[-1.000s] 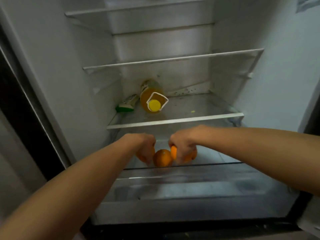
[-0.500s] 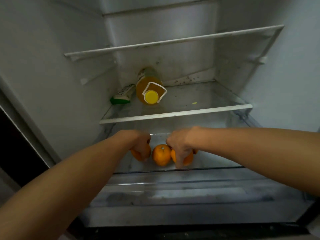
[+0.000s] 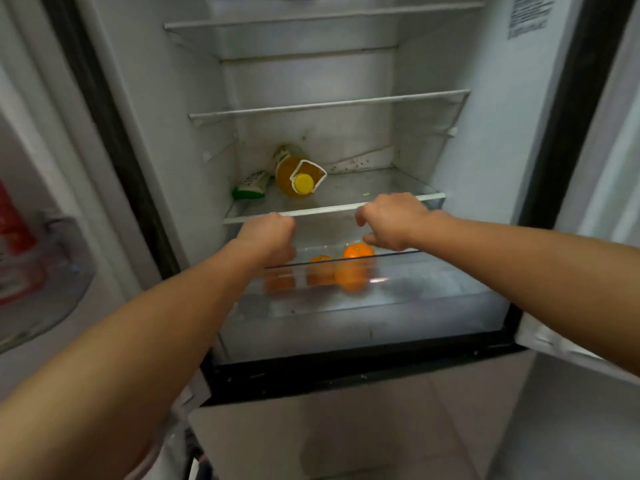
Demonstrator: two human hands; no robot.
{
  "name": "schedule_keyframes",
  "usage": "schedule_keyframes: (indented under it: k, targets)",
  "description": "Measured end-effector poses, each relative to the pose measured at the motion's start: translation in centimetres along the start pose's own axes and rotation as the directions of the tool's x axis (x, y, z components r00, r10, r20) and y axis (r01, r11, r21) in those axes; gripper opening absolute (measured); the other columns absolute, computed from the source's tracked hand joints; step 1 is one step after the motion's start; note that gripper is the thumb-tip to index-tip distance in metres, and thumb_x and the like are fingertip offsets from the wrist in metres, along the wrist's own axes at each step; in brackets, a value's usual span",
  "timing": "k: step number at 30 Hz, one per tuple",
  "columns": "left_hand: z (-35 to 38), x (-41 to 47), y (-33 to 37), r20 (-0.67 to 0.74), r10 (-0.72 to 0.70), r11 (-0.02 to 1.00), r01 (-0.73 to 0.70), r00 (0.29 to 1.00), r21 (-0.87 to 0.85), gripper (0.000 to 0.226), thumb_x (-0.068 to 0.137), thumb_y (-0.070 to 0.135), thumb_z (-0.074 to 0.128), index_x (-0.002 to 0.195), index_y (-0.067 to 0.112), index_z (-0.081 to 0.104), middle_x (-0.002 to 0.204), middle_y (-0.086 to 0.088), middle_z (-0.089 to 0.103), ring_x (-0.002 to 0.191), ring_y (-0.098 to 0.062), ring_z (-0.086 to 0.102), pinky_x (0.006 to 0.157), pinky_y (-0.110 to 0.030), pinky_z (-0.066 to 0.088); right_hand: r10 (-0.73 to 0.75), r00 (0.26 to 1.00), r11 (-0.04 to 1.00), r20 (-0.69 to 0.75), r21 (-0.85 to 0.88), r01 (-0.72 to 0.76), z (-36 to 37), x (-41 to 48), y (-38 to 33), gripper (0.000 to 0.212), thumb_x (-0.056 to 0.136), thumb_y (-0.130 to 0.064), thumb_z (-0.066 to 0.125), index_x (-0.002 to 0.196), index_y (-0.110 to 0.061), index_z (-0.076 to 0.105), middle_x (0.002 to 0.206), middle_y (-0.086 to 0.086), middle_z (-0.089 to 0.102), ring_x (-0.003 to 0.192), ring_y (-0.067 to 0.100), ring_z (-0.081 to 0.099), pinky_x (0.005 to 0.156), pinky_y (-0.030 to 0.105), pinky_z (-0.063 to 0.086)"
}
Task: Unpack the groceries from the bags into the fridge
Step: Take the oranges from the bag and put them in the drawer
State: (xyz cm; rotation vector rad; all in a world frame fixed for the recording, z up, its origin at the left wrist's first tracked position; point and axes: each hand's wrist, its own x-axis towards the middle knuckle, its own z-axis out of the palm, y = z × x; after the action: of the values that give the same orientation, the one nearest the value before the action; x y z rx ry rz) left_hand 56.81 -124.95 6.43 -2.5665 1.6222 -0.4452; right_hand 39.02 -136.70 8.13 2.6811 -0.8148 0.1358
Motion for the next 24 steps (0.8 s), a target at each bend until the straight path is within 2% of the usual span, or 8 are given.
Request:
schedule_keyframes:
  k: [3, 6, 9, 12, 15, 18, 21, 24]
  targets:
    - [-1.4, -3.4, 0.5, -0.123, -0.002, 1.000, 0.002, 0.992, 0.003, 0.024, 0.087, 0.028, 0.058, 0.107, 0.017, 0.064, 0.102, -0.010, 0.063, 0.090, -0.030, 0.061, 0.071, -0.035, 0.049, 0.040, 0.992, 0.999, -0.122, 0.031, -0.036, -2.4, -2.7, -0.4, 0.032, 0.090, -0.036, 0.056, 0.120, -0.025, 0.061, 0.112, 0.008, 0.065, 0.102, 0.033, 0.061, 0.077, 0.036, 0.046]
    - [-2.8, -7.1, 1.1, -0.203, 0.040, 0.999, -0.032, 0.978, 0.041, 0.020, 0.088, 0.028, 0.055, 0.101, 0.016, 0.064, 0.101, -0.011, 0.065, 0.091, -0.032, 0.061, 0.068, -0.035, 0.046, 0.034, 0.980, 0.999, -0.196, 0.044, -0.026, -3.6, -5.1, -1.5, 0.031, 0.090, -0.035, 0.054, 0.119, -0.025, 0.062, 0.109, 0.008, 0.067, 0.100, 0.033, 0.061, 0.073, 0.035, 0.043]
    - [-3.8, -11.4, 1.7, -0.238, 0.079, 0.996, -0.066, 0.968, 0.060, 0.018, 0.089, 0.028, 0.051, 0.099, 0.016, 0.062, 0.106, -0.011, 0.065, 0.097, -0.033, 0.061, 0.067, -0.035, 0.040, -0.021, 0.968, 0.999, -0.252, 0.037, 0.031, -3.6, -7.3, -3.3, 0.028, 0.090, -0.035, 0.053, 0.115, -0.025, 0.062, 0.106, 0.006, 0.067, 0.097, 0.031, 0.062, 0.071, 0.035, 0.043]
    - [-4.0, -16.4, 2.7, -0.230, 0.081, 0.996, -0.070, 0.970, 0.056, 0.020, 0.091, 0.030, 0.047, 0.100, 0.017, 0.060, 0.105, -0.009, 0.065, 0.094, -0.032, 0.061, 0.066, -0.035, 0.037, -0.131, 0.946, 0.989, -0.298, 0.025, 0.145, -2.7, -10.0, -5.2, 0.025, 0.092, -0.036, 0.051, 0.112, -0.023, 0.060, 0.106, 0.004, 0.066, 0.095, 0.027, 0.062, 0.069, 0.034, 0.042]
    - [-3.3, -21.7, 3.8, -0.202, 0.049, 0.996, -0.031, 0.978, 0.088, 0.019, 0.093, 0.027, 0.044, 0.101, 0.017, 0.059, 0.103, -0.006, 0.065, 0.090, -0.031, 0.062, 0.062, -0.034, 0.036, -0.216, 0.926, 0.970, -0.310, 0.040, 0.239, -1.0, -13.1, -7.1, 0.026, 0.093, -0.039, 0.049, 0.111, -0.022, 0.058, 0.110, 0.003, 0.063, 0.098, 0.027, 0.061, 0.066, 0.032, 0.036]
    - [-1.4, -27.6, 5.3, -0.158, -0.040, 0.998, 0.048, 0.987, 0.047, 0.019, 0.093, 0.029, 0.044, 0.101, 0.018, 0.058, 0.103, -0.006, 0.064, 0.091, -0.031, 0.062, 0.062, -0.033, 0.034, -0.282, 0.916, 0.949, -0.287, 0.054, 0.309, 1.6, -16.5, -9.3, 0.030, 0.091, -0.039, 0.050, 0.114, -0.022, 0.060, 0.117, 0.004, 0.063, 0.104, 0.028, 0.061, 0.071, 0.033, 0.042]
    - [1.2, -34.6, 7.3, -0.040, -0.158, 0.987, 0.159, 0.987, 0.023, 0.024, 0.093, 0.031, 0.045, 0.108, 0.017, 0.056, 0.108, -0.007, 0.063, 0.095, -0.032, 0.061, 0.064, -0.034, 0.039, -0.365, 0.897, 0.912, -0.248, 0.100, 0.399, 4.5, -21.0, -12.4, 0.028, 0.092, -0.037, 0.049, 0.113, -0.021, 0.058, 0.113, 0.005, 0.061, 0.101, 0.027, 0.061, 0.069, 0.034, 0.041]
    - [3.6, -42.9, 9.0, 0.093, -0.251, 0.968, 0.251, 0.963, 0.018, 0.029, 0.091, 0.028, 0.046, 0.115, 0.017, 0.058, 0.117, -0.008, 0.061, 0.097, -0.032, 0.062, 0.064, -0.034, 0.040, -0.495, 0.845, 0.837, -0.200, 0.152, 0.526, 6.8, -26.4, -17.0, 0.026, 0.094, -0.032, 0.046, 0.112, -0.018, 0.059, 0.112, 0.004, 0.060, 0.097, 0.025, 0.060, 0.069, 0.033, 0.041]
